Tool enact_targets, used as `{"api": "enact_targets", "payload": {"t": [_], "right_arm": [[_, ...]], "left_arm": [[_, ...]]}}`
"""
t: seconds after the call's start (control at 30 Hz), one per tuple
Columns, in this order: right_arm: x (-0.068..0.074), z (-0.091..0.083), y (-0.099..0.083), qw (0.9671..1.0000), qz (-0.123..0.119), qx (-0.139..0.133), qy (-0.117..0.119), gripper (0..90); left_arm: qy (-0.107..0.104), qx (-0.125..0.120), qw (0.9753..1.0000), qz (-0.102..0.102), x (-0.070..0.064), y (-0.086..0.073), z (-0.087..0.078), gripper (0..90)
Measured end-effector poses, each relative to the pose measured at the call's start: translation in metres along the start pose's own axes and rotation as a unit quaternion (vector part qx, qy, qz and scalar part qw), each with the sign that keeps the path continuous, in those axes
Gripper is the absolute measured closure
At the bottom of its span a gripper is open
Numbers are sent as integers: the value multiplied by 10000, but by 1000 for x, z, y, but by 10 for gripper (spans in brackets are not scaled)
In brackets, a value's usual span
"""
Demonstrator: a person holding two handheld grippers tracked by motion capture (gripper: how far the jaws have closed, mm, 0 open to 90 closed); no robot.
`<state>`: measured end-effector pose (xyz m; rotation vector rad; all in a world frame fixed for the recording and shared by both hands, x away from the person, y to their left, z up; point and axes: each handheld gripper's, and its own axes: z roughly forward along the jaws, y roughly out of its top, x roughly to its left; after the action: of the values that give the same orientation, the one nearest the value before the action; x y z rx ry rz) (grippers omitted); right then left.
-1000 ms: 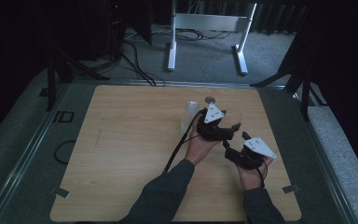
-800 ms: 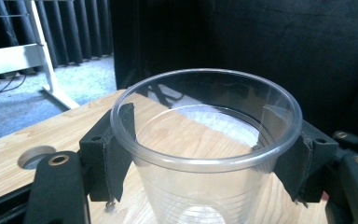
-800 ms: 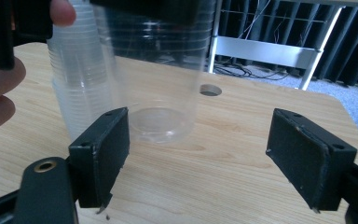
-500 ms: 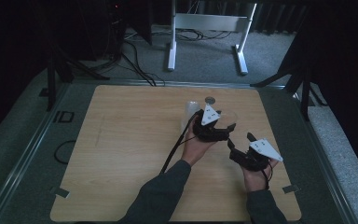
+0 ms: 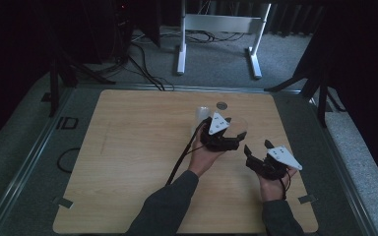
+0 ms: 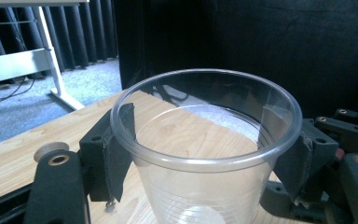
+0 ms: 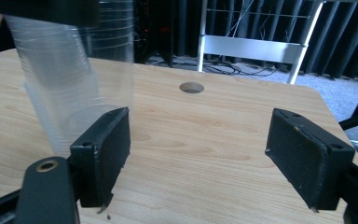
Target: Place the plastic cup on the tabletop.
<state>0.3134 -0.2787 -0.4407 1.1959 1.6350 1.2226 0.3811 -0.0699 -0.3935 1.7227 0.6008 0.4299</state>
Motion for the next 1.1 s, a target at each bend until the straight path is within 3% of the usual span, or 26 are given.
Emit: {"api": "enact_targets", "payload": {"t": [0.57, 1.1], "right_arm": [[-5, -1, 1, 9999, 87, -19, -81, 219], [-4, -1, 0, 9999, 127, -26, -88, 219]], "left_arm": [[-47, -41, 10000, -18, -3, -9, -5, 281], [115, -57, 9999, 28, -1, -23, -11, 281]]}}
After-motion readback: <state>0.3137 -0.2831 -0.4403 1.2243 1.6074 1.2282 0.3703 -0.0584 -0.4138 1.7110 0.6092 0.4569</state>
